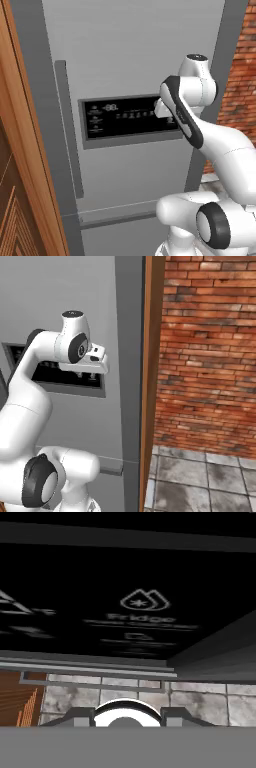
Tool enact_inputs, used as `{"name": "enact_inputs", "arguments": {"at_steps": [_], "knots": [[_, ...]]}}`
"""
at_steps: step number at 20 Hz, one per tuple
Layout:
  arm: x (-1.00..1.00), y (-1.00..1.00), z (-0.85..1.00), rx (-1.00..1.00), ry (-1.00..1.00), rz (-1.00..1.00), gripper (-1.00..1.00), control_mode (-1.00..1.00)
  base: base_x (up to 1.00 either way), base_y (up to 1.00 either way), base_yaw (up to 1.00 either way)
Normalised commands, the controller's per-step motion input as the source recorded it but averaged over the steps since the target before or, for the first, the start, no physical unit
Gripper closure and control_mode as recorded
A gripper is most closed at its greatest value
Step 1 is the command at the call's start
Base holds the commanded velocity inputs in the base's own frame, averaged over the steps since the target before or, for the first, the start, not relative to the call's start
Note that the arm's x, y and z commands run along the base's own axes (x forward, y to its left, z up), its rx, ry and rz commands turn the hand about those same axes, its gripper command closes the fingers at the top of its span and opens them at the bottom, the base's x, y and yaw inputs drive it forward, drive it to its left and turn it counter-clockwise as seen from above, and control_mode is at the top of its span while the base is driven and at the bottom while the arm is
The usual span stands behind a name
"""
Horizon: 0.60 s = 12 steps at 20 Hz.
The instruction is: Open the fridge, remove the banana, carrot, and fish, and place them on any counter.
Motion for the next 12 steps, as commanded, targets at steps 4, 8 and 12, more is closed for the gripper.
{"name": "enact_inputs", "arguments": {"at_steps": [4,8,12], "knots": [[-0.07,0.00,0.00,0.00,0.00,0.00,-1.00,1.00,-0.05,0.00,0.00],[0.00,0.00,0.00,0.00,0.00,0.00,-1.00,1.00,-0.75,0.03,0.00],[0.00,0.00,0.00,0.00,0.00,0.00,-1.00,1.00,-1.00,0.41,0.00]]}}
